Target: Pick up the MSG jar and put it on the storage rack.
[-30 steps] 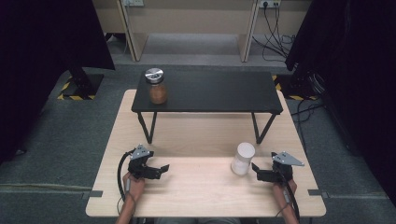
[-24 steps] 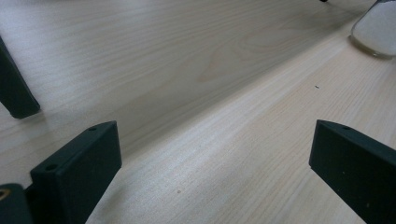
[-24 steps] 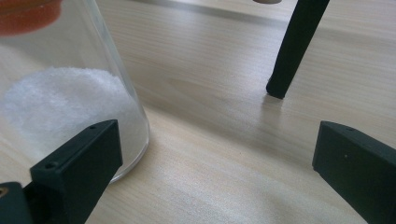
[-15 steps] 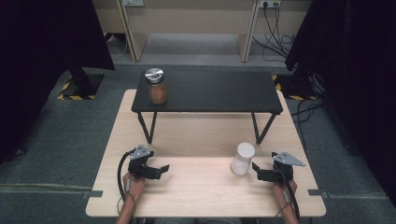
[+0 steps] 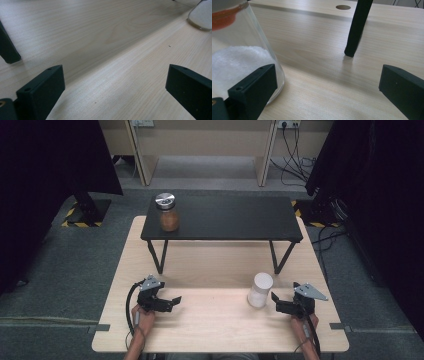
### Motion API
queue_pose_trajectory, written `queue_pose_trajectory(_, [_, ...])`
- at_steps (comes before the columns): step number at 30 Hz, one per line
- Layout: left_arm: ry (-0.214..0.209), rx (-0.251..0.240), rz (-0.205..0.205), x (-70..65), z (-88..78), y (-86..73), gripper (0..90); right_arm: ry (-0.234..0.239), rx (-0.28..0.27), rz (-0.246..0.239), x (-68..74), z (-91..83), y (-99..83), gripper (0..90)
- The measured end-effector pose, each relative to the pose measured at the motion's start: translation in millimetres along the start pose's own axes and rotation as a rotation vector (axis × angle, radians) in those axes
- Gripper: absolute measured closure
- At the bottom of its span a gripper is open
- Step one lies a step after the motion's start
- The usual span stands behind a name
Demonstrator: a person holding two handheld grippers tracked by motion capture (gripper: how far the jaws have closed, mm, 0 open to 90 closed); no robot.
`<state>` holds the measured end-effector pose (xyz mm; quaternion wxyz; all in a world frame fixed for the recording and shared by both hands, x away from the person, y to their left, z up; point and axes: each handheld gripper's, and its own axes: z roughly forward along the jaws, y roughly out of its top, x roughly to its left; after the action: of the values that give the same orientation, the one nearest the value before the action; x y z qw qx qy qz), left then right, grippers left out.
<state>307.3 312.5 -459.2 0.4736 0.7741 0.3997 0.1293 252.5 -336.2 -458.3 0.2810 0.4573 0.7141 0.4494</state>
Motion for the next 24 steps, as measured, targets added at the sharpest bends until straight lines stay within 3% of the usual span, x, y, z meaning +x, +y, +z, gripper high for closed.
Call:
queue_pose_trajectory(6, [0.0, -0.001, 0.001, 0.0, 0.0, -0.2, 1.5, 0.024, -0.008, -0.003, -3.6, -0.7, -1.2, 1.9])
queue_pose_trajectory(14, [-0.002, -0.003, -0.003, 0.6, -0.2, -0.5, 1.5, 0.122, -0.052, -0.02, -8.0, -10.2, -0.4, 2.7])
queue_pose_trajectory(24, [-0.004, -0.005, -0.004, 1.0, -0.3, -0.9, 1.5, 0.209, -0.122, -0.028, 2.6, -17.6, 5.0, 3.1])
